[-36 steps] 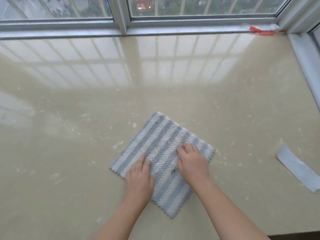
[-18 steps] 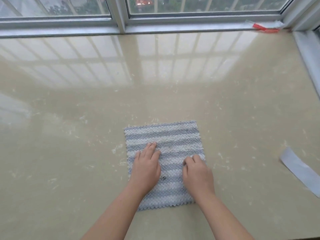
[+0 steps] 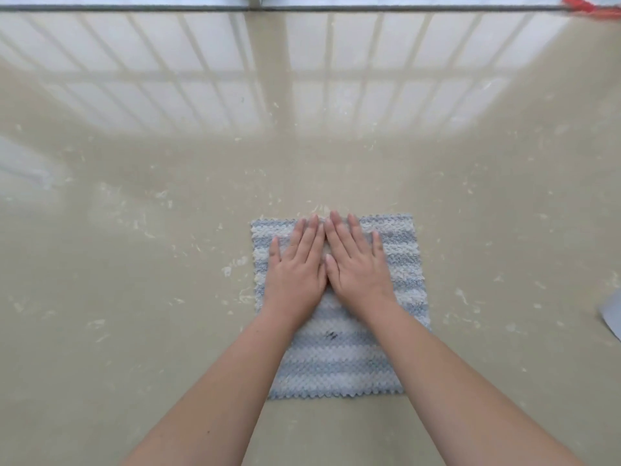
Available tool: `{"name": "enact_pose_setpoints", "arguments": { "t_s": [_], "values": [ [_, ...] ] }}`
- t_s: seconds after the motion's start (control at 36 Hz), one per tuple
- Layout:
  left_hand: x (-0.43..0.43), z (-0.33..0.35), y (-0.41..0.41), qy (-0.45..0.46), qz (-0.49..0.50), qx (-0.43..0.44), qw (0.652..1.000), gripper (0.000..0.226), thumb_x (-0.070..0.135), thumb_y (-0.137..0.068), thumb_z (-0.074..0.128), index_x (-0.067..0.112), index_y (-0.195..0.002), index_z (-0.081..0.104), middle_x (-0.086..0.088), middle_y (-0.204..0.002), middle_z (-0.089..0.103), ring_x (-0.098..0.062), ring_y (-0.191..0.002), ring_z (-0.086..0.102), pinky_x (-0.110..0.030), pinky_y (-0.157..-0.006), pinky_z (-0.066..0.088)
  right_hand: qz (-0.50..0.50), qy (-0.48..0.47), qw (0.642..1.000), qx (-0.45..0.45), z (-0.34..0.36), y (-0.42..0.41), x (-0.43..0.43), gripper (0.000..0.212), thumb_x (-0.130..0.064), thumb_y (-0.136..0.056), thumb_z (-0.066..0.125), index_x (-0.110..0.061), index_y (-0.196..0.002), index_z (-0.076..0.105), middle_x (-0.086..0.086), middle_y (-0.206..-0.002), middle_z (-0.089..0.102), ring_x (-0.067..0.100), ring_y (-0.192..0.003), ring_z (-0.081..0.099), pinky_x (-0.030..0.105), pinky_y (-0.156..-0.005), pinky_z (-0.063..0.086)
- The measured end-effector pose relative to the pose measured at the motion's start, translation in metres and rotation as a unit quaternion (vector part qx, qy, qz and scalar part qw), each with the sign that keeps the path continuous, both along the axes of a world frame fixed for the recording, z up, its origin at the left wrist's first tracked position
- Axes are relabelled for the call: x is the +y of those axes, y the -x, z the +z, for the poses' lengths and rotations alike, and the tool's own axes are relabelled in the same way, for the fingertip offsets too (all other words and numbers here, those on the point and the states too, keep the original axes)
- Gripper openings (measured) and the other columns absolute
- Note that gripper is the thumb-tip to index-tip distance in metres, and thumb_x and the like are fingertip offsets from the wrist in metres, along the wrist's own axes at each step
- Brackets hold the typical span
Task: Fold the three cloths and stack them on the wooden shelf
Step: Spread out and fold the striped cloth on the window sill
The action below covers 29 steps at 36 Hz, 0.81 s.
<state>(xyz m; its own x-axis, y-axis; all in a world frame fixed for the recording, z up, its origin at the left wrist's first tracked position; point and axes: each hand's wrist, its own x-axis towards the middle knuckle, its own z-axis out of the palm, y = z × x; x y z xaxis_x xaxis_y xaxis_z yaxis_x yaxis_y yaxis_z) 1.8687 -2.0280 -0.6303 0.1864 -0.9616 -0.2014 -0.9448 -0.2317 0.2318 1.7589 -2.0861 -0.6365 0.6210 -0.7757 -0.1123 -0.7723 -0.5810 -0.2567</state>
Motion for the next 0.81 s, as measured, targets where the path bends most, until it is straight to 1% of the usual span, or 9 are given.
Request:
{"name": "enact_pose_setpoints", "arguments": {
  "t_s": [0.08,0.14,0.22,0.28,0.36,0.5,0.58,0.67,0.81],
  "values": [
    [0.005,-0.002,-0.007,0.003,0.01,0.001,1.0,0.059,0.039,-0.092,0.026,0.013,-0.144,0.028,0.002,-0.152,0.019,-0.013,-0.139,0.019,-0.049,-0.108,0.015,0.011,0.01,1.0,0.026,-0.004,0.018,-0.005,0.057,-0.039,-0.093,0.025,-0.018,-0.145,0.021,-0.007,-0.151,0.023,0.01,-0.143,0.002,0.047,-0.111,0.002],
    [0.007,0.001,-0.014,-0.01,0.017,-0.006,1.0,0.063,0.042,-0.09,0.022,0.013,-0.146,0.022,0.002,-0.152,0.013,-0.013,-0.14,0.013,-0.05,-0.109,0.012,-0.016,-0.005,0.999,0.048,0.0,0.028,-0.009,0.06,-0.042,-0.093,0.022,-0.019,-0.147,0.016,-0.006,-0.153,0.016,0.014,-0.144,0.003,0.048,-0.113,0.001],
    [0.011,0.002,-0.029,-0.059,0.034,-0.021,0.997,0.066,0.049,-0.083,-0.005,0.024,-0.143,-0.014,0.009,-0.15,-0.022,-0.008,-0.137,-0.023,-0.041,-0.111,-0.01,-0.05,-0.048,0.994,0.08,0.006,0.044,-0.014,0.063,-0.049,-0.087,0.001,-0.026,-0.145,-0.008,-0.009,-0.152,-0.015,0.013,-0.142,-0.015,0.045,-0.112,-0.011],
    [0.018,0.005,-0.038,-0.081,0.059,-0.016,0.995,0.066,0.049,-0.078,-0.013,0.025,-0.14,-0.023,0.012,-0.145,-0.032,-0.006,-0.133,-0.032,-0.04,-0.111,-0.013,-0.074,-0.068,0.99,0.101,0.01,0.053,-0.016,0.064,-0.05,-0.082,-0.01,-0.028,-0.14,-0.02,-0.012,-0.148,-0.027,0.011,-0.137,-0.027,0.043,-0.109,-0.017],
    [0.027,0.009,-0.045,-0.084,0.076,-0.018,0.993,0.068,0.049,-0.078,-0.014,0.021,-0.14,-0.02,0.01,-0.146,-0.029,-0.008,-0.135,-0.028,-0.044,-0.113,-0.008,-0.106,-0.081,0.983,0.123,0.014,0.06,-0.017,0.066,-0.051,-0.079,-0.014,-0.028,-0.139,-0.024,-0.013,-0.145,-0.034,0.012,-0.135,-0.03,0.043,-0.108,-0.017],
    [0.029,0.013,-0.03,-0.072,0.121,-0.023,0.99,0.067,0.043,-0.08,-0.014,0.012,-0.139,-0.022,-0.002,-0.146,-0.033,-0.016,-0.134,-0.033,-0.042,-0.108,-0.019,-0.129,-0.055,0.986,0.089,0.016,0.054,-0.003,0.064,-0.047,-0.086,-0.006,-0.021,-0.143,-0.019,-0.007,-0.15,-0.027,0.014,-0.139,-0.025,0.042,-0.11,-0.022],
    [0.033,0.009,-0.005,0.023,0.113,-0.007,0.993,0.063,0.034,-0.092,0.012,0.007,-0.148,-0.001,-0.005,-0.155,-0.013,-0.016,-0.142,-0.019,-0.045,-0.116,-0.01,-0.08,-0.005,0.996,0.025,0.018,0.042,0.022,0.059,-0.036,-0.096,0.016,-0.014,-0.149,0.004,0.0,-0.157,0.0,0.022,-0.144,0.0,0.041,-0.113,-0.012],
    [0.04,-0.003,0.018,0.081,0.044,0.027,0.995,0.062,0.028,-0.094,0.025,0.01,-0.149,0.005,0.001,-0.157,-0.012,-0.014,-0.145,-0.008,-0.043,-0.115,-0.004,-0.039,-0.001,0.999,0.0,0.011,0.029,0.043,0.054,-0.036,-0.099,0.008,-0.013,-0.148,0.011,-0.001,-0.158,0.0,0.02,-0.145,-0.001,0.048,-0.112,-0.002],
    [0.056,-0.019,0.027,0.063,-0.016,0.011,0.998,0.053,0.033,-0.101,0.008,0.015,-0.15,0.003,0.004,-0.158,-0.01,-0.012,-0.145,-0.003,-0.043,-0.114,0.003,-0.002,0.033,0.999,0.008,-0.012,0.039,0.053,0.057,-0.037,-0.098,0.016,-0.019,-0.15,0.004,-0.006,-0.157,-0.007,0.017,-0.145,-0.004,0.047,-0.113,0.004]
  ]
}}
